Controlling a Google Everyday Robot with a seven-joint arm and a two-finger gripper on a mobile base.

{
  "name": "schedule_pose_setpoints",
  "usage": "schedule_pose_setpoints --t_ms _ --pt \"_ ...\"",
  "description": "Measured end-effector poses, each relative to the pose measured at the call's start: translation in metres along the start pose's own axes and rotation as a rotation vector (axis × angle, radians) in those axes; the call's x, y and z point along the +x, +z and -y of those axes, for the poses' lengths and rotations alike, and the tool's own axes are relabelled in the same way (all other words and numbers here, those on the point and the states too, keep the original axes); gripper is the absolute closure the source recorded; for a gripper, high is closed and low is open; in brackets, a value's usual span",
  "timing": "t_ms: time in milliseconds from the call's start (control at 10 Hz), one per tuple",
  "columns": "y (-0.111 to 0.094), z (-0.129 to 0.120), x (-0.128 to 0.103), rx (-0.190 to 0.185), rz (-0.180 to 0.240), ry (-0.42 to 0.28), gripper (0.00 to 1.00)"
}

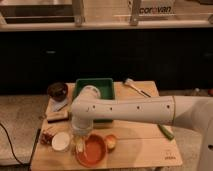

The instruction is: Place banana in red bowl

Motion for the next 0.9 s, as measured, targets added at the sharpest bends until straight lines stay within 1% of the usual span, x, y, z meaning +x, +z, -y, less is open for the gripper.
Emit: schedule_pose_setpoints --t_ms 200,300,400,600,900 --pt "0.015 -0.013 -0.003 -0.01 0.011 0.01 0.32" --pt "0.017 -0.019 -0.003 -0.014 0.011 0.019 0.25" --pt "0.018 -0.027 -0.003 -0.017 0.012 0.034 0.2" --pt "0.018 -0.035 -0.004 -0.023 0.018 0.05 0.2" --pt "0.016 -0.038 -0.003 -0.026 0.026 0.053 0.2"
